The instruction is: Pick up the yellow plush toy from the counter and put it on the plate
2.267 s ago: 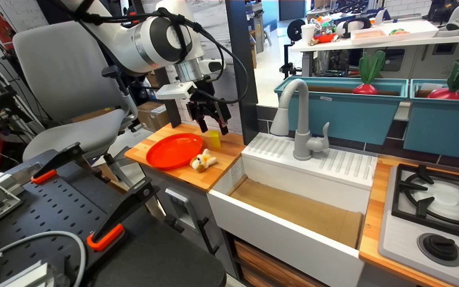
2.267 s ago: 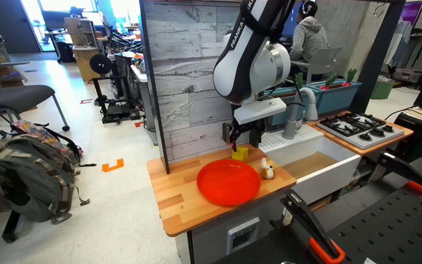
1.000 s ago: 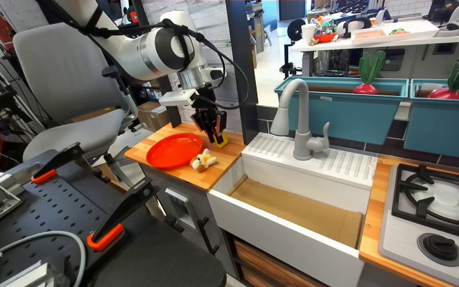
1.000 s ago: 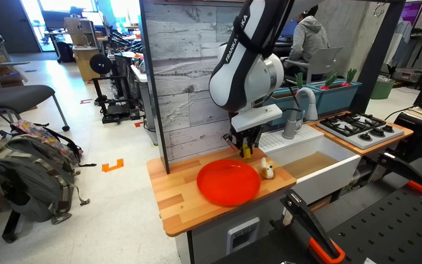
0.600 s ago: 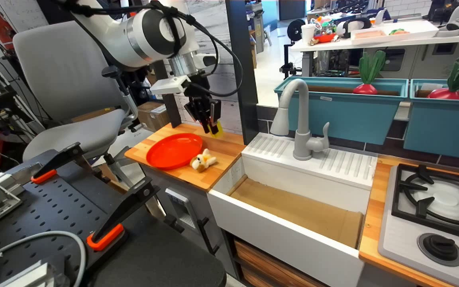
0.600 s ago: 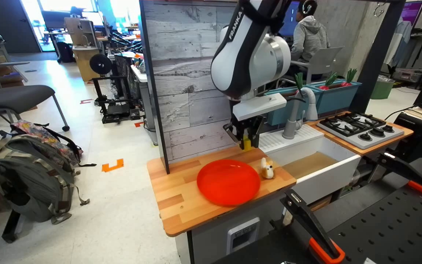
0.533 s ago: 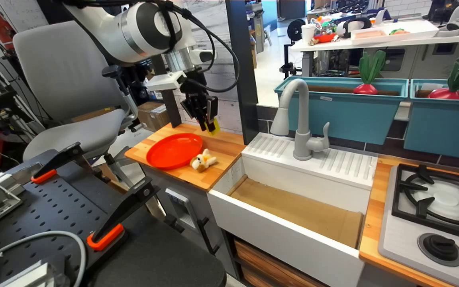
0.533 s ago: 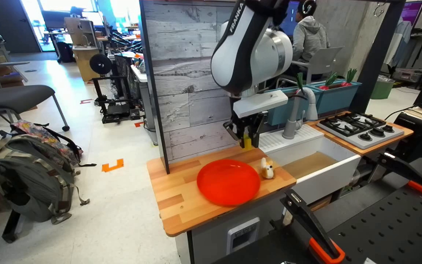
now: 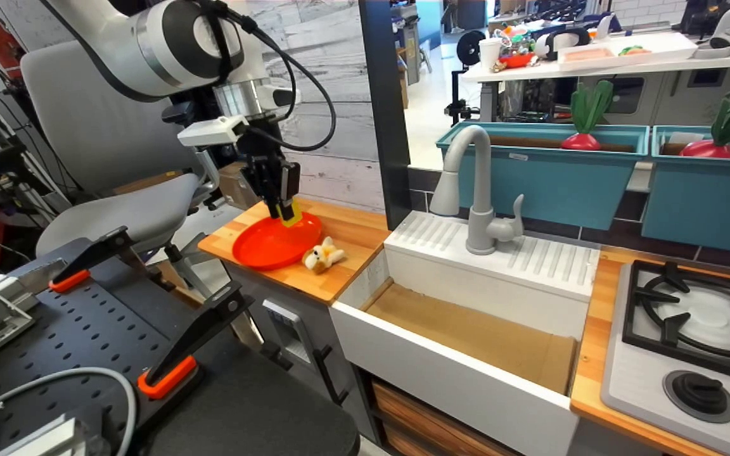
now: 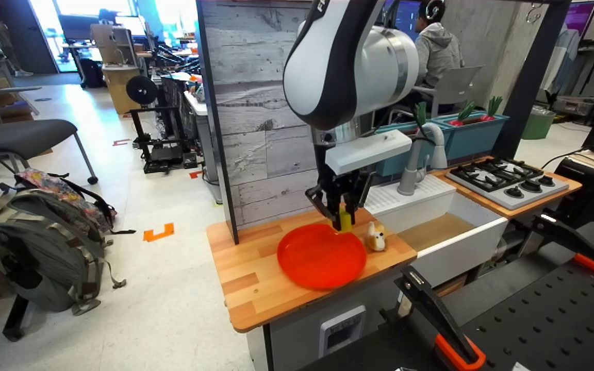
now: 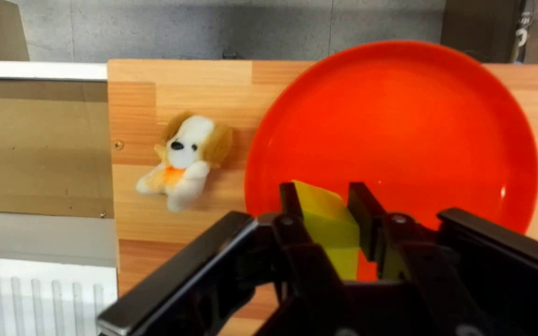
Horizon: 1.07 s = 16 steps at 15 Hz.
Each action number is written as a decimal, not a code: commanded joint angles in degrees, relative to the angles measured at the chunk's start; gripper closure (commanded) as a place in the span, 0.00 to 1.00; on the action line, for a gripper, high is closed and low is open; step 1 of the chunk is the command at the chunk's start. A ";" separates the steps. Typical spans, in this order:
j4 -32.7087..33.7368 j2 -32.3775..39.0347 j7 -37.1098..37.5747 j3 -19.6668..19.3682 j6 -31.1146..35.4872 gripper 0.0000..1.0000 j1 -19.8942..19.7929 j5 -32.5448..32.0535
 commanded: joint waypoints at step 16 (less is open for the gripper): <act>8.91 8.51 -1.89 1.18 -11.14 0.13 0.59 -3.73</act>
